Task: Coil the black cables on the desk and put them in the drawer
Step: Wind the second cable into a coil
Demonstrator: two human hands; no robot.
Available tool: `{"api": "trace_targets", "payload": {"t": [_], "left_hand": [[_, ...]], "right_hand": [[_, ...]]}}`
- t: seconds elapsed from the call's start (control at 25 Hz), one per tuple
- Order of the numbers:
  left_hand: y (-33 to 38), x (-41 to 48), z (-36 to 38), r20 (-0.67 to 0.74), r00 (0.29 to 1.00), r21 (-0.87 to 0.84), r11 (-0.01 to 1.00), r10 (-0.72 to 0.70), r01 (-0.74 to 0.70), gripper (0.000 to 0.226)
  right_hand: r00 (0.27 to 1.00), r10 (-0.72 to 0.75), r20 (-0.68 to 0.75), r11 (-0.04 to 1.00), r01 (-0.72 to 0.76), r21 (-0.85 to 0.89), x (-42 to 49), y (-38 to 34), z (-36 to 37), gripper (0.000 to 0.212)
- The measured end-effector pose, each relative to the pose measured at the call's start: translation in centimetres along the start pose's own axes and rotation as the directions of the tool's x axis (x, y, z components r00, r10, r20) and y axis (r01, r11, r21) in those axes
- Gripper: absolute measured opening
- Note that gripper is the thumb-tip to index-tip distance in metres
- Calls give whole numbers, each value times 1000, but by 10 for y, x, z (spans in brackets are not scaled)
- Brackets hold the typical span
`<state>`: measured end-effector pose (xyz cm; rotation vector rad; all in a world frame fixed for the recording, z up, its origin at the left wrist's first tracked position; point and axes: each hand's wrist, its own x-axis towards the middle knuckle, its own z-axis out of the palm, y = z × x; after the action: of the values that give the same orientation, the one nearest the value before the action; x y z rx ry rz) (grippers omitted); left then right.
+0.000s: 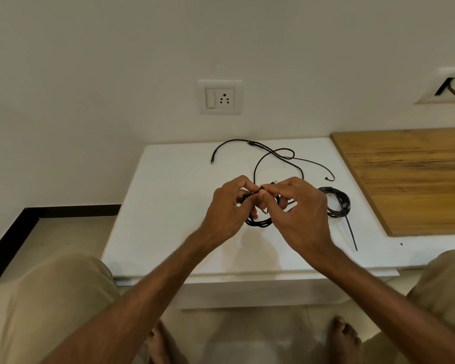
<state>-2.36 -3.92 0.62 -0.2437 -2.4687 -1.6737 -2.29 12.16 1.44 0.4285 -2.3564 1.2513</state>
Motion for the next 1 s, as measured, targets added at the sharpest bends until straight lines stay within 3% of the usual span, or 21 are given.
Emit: {"api": "trace_targets", "payload": {"t": [0.64,0.8,1.0], "left_hand": [[7,-2,0,23,998,16,998,-65,65,11],[9,-7,6,3,1000,98,995,-31,31,9],[10,-10,7,-67,998,60,998,3,1,10]], "right_hand": [[1000,9,2,1000,-9,11,-2,1,2,6],[1000,-29,6,999,29,-17,-3,0,2,4],[997,-71,-9,997,71,-26,-2,3,2,4]]}}
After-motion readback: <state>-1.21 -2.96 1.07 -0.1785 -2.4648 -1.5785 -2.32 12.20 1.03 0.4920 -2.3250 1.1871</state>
